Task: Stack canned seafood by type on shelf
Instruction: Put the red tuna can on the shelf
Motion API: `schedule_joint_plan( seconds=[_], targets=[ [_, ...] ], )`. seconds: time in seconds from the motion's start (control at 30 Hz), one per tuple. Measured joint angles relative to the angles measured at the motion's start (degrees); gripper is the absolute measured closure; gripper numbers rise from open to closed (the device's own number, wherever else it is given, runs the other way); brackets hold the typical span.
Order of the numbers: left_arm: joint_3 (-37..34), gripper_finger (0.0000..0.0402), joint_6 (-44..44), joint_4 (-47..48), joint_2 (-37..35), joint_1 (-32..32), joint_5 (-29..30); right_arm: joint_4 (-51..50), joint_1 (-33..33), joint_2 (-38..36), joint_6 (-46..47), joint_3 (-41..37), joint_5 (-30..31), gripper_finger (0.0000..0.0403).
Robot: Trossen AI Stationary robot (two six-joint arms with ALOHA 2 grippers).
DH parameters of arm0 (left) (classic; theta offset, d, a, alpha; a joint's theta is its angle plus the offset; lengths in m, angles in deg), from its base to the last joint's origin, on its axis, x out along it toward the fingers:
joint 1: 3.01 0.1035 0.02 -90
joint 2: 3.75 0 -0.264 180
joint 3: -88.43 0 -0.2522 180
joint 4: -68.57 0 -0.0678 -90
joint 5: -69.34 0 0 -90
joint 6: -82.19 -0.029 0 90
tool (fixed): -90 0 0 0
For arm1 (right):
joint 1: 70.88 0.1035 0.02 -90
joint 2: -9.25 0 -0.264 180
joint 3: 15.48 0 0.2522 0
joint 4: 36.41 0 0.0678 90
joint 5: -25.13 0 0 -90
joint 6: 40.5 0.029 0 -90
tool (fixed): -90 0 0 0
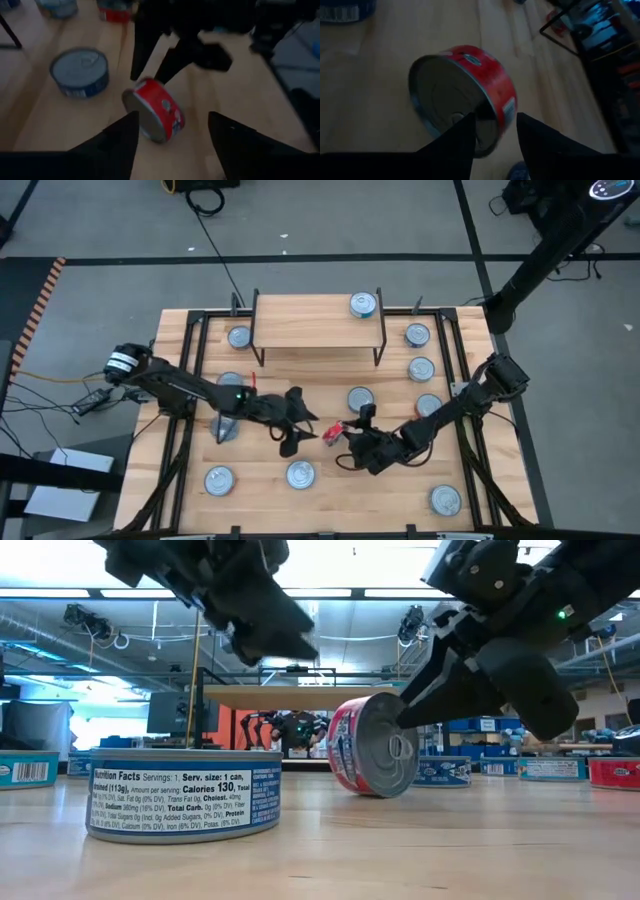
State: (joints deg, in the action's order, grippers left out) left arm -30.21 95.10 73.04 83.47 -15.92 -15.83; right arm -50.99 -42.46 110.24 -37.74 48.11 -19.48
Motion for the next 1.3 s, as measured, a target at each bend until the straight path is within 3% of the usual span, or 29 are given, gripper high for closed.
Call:
schedule_joint_plan(
  seconds=[0.3,0.43,0.6,0.87,1.1,1.3],
  targets=[
    [3.2,0.0152,-3.9,5.1,4.3,0.1,2.2,-6.7,-3.8,0.0,0.8,3.0,-8.0,0.0217],
    [2.8,0.0167,-4.9,5.0,4.3,0.1,2.2,-13.3,-4.9,0.0,1.9,5.3,-8.0,0.0201],
    [2.7,0.0191,-6.1,5.3,5.4,0.1,1.8,-14.1,-6.0,0.0,3.6,5.7,-8.2,0.02],
    [2.7,0.0235,-8.6,5.2,6.9,0.0,-0.1,-7.9,-8.7,0.0,0.6,5.6,-8.3,0.0224],
    [2.7,0.025,-11.5,8.4,4.4,0.0,4.2,-6.2,-10.3,-1.2,-3.8,5.5,-7.6,0.022],
    [2.7,0.0251,-12.3,8.7,4.4,0.0,4.4,-13.6,-9.7,-8.5,4.7,5.6,-7.8,0.02]
  ],
)
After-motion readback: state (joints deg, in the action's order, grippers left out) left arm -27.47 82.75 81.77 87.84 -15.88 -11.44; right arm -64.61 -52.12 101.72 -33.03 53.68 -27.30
